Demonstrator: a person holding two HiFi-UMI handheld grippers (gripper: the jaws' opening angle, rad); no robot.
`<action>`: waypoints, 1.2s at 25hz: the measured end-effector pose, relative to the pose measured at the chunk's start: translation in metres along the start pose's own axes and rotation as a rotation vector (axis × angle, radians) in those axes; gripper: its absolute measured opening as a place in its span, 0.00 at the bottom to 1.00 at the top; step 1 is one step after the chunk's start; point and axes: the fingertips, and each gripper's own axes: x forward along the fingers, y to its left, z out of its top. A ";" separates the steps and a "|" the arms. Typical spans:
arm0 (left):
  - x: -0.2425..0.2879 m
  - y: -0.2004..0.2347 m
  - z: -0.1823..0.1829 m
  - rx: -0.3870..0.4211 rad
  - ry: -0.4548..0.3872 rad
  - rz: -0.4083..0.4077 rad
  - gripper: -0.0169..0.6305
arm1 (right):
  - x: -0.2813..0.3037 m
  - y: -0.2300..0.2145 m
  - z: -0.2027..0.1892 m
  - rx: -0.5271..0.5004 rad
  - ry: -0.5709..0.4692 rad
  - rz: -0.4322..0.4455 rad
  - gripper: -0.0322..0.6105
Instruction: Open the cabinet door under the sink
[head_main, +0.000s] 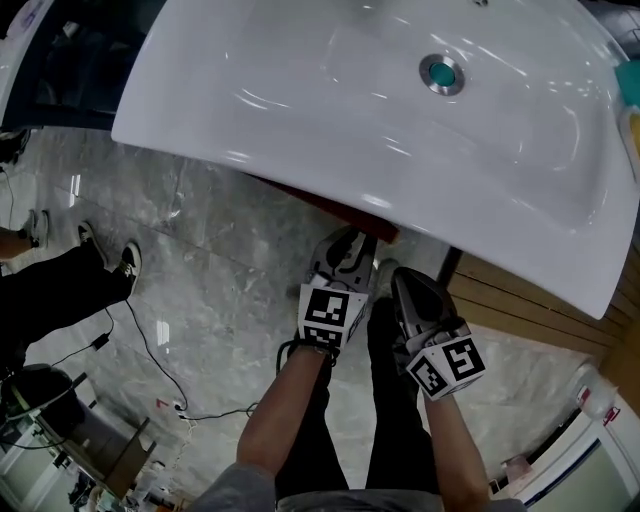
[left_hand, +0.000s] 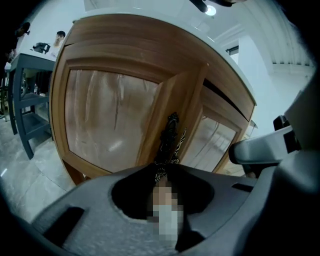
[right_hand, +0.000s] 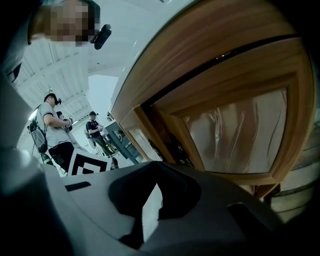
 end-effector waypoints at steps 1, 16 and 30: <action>-0.002 -0.001 0.001 -0.001 0.004 -0.009 0.16 | 0.001 0.000 -0.001 0.004 -0.002 -0.007 0.06; -0.040 0.002 -0.012 0.035 0.013 -0.123 0.16 | 0.006 0.032 -0.017 0.000 -0.029 -0.065 0.06; -0.058 0.008 -0.028 0.066 0.058 -0.202 0.16 | -0.018 0.060 -0.024 0.084 -0.103 -0.162 0.06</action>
